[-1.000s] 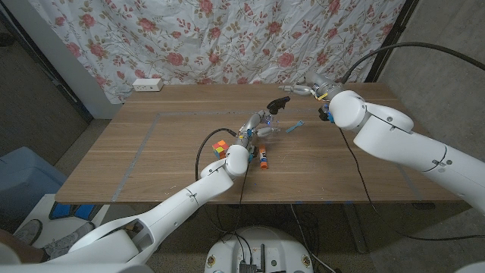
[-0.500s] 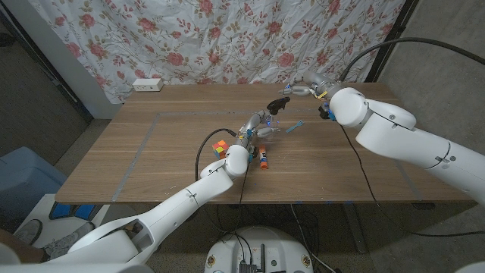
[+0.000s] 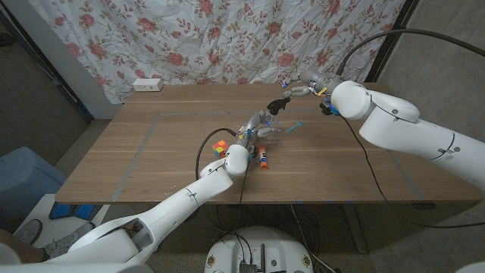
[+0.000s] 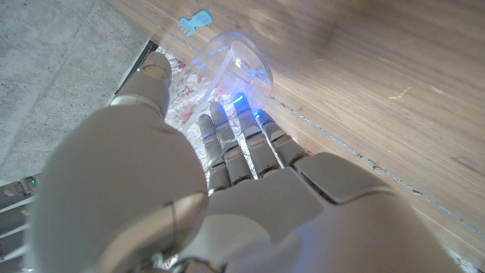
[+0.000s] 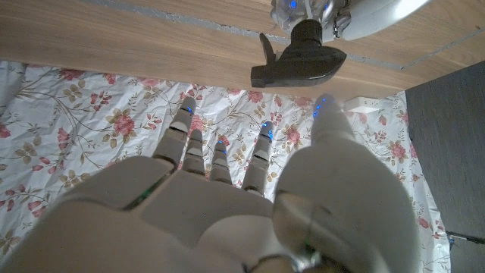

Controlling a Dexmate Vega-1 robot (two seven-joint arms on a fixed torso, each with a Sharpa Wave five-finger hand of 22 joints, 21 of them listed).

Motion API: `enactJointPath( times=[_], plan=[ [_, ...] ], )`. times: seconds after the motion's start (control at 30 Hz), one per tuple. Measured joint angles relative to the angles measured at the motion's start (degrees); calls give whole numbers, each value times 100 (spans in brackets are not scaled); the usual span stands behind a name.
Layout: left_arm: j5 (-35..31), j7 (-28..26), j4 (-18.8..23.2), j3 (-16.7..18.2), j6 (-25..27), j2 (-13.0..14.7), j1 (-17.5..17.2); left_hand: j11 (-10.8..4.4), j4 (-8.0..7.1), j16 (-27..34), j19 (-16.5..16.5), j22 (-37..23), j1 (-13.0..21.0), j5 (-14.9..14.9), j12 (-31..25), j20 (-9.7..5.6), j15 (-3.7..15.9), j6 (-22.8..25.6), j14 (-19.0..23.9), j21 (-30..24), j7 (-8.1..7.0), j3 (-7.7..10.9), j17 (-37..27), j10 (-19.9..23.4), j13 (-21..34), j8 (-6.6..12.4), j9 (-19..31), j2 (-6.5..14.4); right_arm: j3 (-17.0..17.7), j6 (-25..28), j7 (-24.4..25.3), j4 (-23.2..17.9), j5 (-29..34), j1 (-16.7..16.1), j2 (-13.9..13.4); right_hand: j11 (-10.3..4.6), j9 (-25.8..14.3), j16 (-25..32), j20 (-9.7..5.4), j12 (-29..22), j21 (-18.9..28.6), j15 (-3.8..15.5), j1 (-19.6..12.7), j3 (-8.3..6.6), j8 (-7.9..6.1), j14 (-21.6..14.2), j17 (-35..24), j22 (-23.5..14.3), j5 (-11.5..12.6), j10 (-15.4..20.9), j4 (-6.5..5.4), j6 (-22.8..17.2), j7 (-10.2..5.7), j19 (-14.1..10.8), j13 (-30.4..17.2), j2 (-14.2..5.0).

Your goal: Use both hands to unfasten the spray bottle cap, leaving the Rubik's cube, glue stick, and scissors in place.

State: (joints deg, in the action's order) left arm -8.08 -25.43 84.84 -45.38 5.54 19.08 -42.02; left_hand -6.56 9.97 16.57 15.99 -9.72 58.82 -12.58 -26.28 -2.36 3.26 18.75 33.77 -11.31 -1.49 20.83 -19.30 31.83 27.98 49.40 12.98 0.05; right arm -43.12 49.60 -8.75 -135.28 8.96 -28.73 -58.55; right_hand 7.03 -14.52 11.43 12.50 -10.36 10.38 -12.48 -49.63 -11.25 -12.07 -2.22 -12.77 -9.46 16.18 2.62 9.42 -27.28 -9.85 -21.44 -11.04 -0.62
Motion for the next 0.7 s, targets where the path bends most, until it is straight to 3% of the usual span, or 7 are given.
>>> enactJointPath(
  times=[0.2,0.43,0.7],
  plan=[
    [1,37,-6,-14,-10,1,23,0,0,-1,0,0,0,0,11,0,0,0,0,0,0,0,0,0,7,24,-5,0,-71,-198,-427,77,249,134,-58,3,-27,1,-10,0,0,7,2,1,22,51,0,0,0,-121,-1,222,-78,31,0,2],
    [1,70,-37,-25,-32,0,58,0,0,-21,0,0,0,30,11,0,0,-1,0,0,0,0,0,0,7,24,-9,0,-135,-502,-907,205,600,249,-86,-10,-53,2,0,22,0,9,70,43,22,152,-1,0,-72,-277,5,348,-141,81,0,160],
    [1,87,-42,-30,-36,-1,69,0,0,-21,0,0,0,30,12,0,0,-1,0,0,1,0,1,0,6,24,-6,0,-139,-1020,-1255,413,1024,247,-97,-40,-107,2,-1,22,0,19,230,122,-2,203,-1,0,-269,-369,-75,442,-176,80,-31,320]
  ],
)
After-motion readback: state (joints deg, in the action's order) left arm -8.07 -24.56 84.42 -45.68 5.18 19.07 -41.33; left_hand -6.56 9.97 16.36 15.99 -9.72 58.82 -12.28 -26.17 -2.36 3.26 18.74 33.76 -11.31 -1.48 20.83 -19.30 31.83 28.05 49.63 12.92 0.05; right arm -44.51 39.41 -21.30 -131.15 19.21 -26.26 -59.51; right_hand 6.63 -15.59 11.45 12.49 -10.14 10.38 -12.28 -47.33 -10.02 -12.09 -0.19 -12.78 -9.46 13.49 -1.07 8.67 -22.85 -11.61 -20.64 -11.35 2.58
